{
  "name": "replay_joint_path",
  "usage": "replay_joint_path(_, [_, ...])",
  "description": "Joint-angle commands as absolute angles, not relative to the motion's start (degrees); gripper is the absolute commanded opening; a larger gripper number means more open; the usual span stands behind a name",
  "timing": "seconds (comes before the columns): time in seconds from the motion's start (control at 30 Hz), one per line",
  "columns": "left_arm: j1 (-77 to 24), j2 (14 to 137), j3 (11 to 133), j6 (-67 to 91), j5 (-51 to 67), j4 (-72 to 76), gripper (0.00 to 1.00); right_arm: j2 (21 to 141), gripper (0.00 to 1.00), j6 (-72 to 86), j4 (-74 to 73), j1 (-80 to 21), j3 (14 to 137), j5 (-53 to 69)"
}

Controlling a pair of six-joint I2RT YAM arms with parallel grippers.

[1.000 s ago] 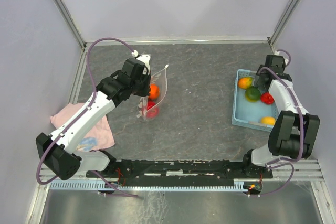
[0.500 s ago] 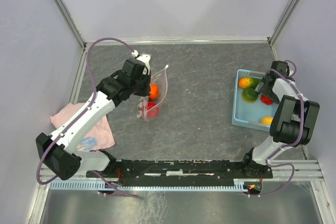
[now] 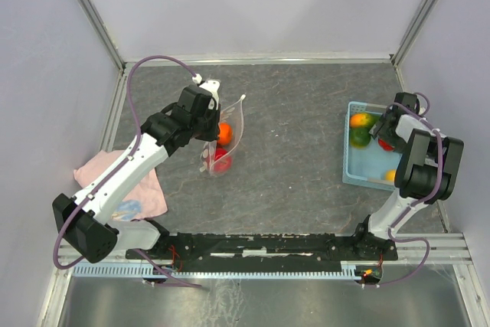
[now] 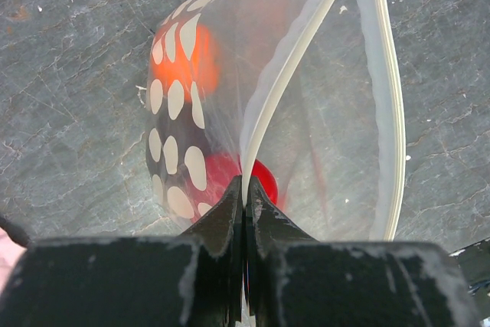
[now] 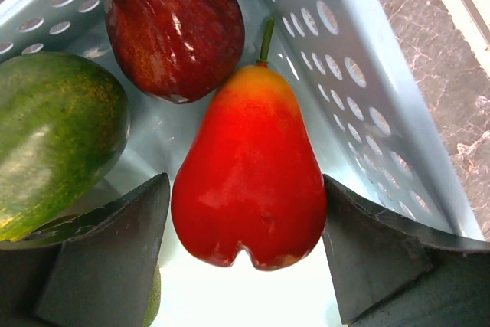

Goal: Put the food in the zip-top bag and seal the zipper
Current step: Pick up the fake fruit from the bin.

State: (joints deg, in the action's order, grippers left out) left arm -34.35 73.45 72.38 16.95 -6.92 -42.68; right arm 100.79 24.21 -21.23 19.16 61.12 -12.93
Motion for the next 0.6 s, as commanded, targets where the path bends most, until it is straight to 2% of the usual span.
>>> replay_joint_path(0.0, [-34.2,72.3,72.2,15.2,-6.3,-40.0,0.03,101.7,0.84,24.4,-17.4,19.7,61.5,-13.3])
replay_joint_path(0.07, [-34.2,72.3,72.2,15.1,-6.3,-40.0,0.03,102.2,0.82,24.2,-17.1,19.8,61.6,-13.2])
replay_joint_path(0.33, [-34.2,72.8,72.2,15.1,-6.0,-40.0,0.03,97.5,0.55,23.4,-18.4,19.7,60.4,-12.6])
replay_joint_path(0.57, [-34.2,72.9,72.2,14.8,-3.7,-39.7,0.03,90.3,0.49,23.4,-22.9,18.8,58.9,-10.3])
